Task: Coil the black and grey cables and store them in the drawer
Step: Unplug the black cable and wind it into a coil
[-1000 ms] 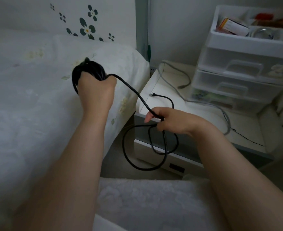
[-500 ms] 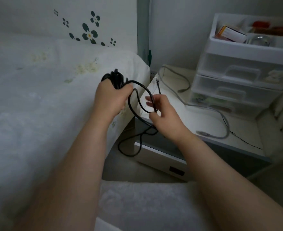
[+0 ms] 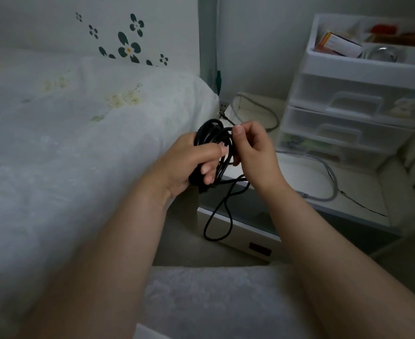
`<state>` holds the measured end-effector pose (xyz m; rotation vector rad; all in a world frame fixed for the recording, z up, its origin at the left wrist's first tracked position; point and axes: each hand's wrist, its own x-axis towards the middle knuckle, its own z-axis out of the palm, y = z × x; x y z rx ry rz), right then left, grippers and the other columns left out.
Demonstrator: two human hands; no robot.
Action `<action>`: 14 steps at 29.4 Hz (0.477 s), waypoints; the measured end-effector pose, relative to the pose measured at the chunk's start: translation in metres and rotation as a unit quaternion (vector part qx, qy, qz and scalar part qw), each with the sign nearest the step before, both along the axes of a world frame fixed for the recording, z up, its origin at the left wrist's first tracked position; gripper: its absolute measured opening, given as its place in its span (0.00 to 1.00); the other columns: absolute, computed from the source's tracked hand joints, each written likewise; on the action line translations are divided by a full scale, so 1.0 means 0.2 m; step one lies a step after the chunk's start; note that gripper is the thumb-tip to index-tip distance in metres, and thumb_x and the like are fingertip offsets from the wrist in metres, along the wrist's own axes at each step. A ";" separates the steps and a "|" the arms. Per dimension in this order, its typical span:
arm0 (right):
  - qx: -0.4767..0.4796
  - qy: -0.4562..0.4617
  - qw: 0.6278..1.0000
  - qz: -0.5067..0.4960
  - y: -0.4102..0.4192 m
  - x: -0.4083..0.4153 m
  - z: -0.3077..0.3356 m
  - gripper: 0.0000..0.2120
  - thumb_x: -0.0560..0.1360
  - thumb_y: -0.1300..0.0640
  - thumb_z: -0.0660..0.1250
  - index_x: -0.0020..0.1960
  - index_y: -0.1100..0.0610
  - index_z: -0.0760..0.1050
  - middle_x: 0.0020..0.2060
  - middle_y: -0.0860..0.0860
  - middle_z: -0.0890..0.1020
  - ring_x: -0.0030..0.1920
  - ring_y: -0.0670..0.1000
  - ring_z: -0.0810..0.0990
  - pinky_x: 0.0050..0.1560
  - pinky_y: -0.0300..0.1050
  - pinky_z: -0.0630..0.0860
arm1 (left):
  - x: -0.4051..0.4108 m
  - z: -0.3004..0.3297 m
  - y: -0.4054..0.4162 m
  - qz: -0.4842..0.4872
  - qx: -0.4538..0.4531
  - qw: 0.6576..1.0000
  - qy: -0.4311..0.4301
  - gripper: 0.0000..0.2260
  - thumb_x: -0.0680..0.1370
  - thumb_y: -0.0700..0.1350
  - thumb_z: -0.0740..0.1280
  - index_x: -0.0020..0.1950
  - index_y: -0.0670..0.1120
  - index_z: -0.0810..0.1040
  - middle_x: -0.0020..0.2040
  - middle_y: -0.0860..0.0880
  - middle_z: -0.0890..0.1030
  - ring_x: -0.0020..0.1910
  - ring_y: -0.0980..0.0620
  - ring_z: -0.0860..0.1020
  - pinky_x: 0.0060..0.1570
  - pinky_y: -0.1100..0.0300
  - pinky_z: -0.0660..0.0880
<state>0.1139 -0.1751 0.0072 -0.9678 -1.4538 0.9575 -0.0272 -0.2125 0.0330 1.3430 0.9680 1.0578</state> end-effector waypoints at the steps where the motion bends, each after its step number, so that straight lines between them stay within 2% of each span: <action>1: 0.010 0.009 1.000 -0.009 0.00 0.00 0.00 0.09 0.80 0.56 0.60 0.41 0.55 0.68 0.32 0.53 0.73 0.31 0.49 0.72 0.29 0.39 0.72 | 0.00 0.00 0.00 -0.009 -0.009 1.000 -0.016 0.09 0.73 0.41 0.64 0.33 0.43 0.70 0.20 0.51 0.67 0.19 0.54 0.68 0.27 0.61 0.70; 5: 0.030 0.022 0.999 -0.025 -0.01 0.02 0.00 0.09 0.79 0.55 0.62 0.40 0.52 0.68 0.33 0.50 0.72 0.33 0.50 0.73 0.30 0.41 0.73 | 0.02 0.02 -0.01 -0.058 -0.036 0.997 -0.023 0.08 0.73 0.45 0.67 0.43 0.40 0.79 0.20 0.52 0.66 0.18 0.55 0.66 0.25 0.62 0.67; 8: 0.016 0.034 0.999 -0.001 -0.01 0.05 0.01 0.09 0.79 0.55 0.62 0.40 0.53 0.69 0.31 0.49 0.72 0.32 0.49 0.72 0.30 0.41 0.73 | 0.01 0.02 0.00 -0.085 -0.054 0.995 -0.019 0.09 0.72 0.42 0.67 0.49 0.41 0.82 0.20 0.52 0.65 0.18 0.56 0.65 0.25 0.63 0.65; 11: 0.032 0.012 0.999 -0.001 0.00 0.06 0.02 0.09 0.79 0.55 0.62 0.40 0.52 0.71 0.32 0.48 0.74 0.34 0.47 0.73 0.35 0.40 0.73 | 0.02 0.02 0.00 -0.116 -0.080 0.990 -0.028 0.12 0.71 0.38 0.63 0.50 0.40 0.82 0.19 0.52 0.65 0.17 0.56 0.64 0.24 0.64 0.64; 14: 0.036 0.003 0.999 -0.005 0.00 0.07 0.02 0.08 0.77 0.53 0.62 0.40 0.51 0.72 0.34 0.50 0.76 0.38 0.49 0.75 0.41 0.44 0.73 | 0.03 0.01 -0.01 -0.130 -0.088 0.987 -0.045 0.13 0.70 0.38 0.60 0.50 0.39 0.81 0.20 0.51 0.66 0.17 0.56 0.66 0.24 0.64 0.65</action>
